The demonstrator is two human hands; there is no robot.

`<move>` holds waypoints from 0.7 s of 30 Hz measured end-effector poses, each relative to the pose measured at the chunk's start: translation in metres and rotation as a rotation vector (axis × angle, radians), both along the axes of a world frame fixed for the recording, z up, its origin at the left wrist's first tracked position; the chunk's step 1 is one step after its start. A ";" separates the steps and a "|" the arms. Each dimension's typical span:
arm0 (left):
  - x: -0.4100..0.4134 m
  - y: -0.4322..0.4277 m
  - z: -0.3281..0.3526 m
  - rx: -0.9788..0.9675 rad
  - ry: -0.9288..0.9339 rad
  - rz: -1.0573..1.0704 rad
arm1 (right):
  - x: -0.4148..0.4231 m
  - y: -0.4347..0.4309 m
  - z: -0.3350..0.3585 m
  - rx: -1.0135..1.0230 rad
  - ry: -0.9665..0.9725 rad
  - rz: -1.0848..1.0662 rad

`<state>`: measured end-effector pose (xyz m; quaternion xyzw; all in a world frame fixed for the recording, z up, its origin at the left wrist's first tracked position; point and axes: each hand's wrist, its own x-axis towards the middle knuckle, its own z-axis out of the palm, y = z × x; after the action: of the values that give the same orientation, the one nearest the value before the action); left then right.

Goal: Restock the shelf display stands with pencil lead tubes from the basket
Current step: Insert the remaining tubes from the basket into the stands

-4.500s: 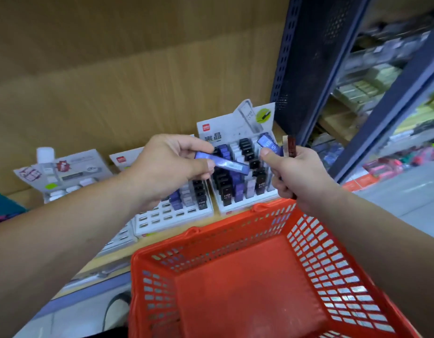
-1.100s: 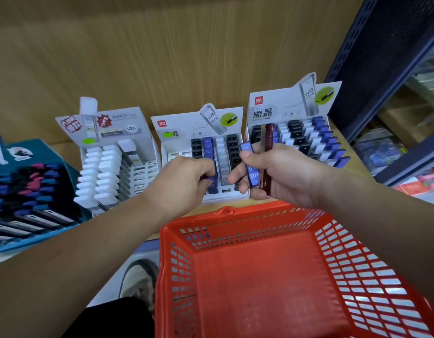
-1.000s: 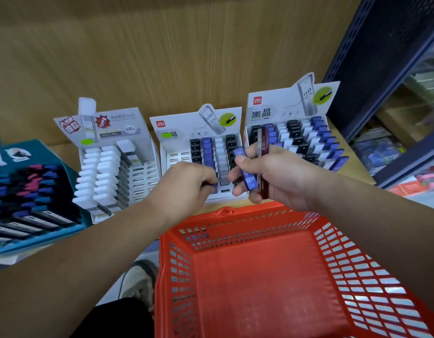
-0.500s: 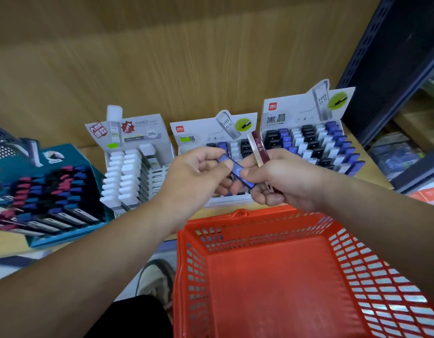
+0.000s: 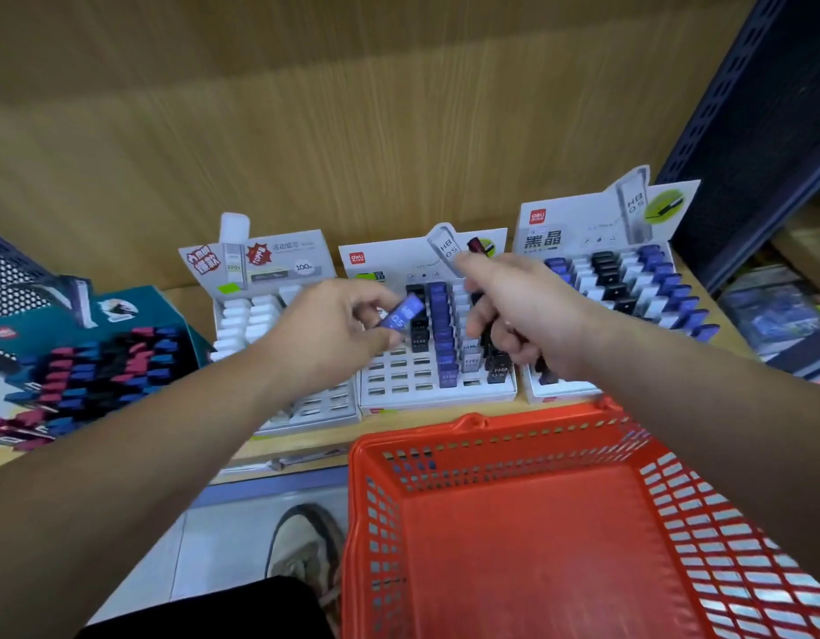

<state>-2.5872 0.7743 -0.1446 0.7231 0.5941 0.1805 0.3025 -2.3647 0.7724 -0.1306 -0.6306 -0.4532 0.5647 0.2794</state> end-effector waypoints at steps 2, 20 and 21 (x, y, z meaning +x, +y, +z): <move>-0.006 0.011 -0.008 0.009 0.018 0.078 | 0.008 0.006 -0.001 -0.017 0.020 -0.010; 0.007 0.037 -0.031 0.056 0.228 -0.045 | -0.005 0.001 -0.031 0.136 -0.103 0.108; 0.009 0.037 -0.031 0.016 0.276 -0.060 | -0.004 0.000 -0.031 0.139 -0.091 0.105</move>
<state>-2.5787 0.8113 -0.1754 0.7609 0.6067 0.0748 0.2176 -2.3683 0.7725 -0.1612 -0.6101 -0.5359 0.5166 0.2714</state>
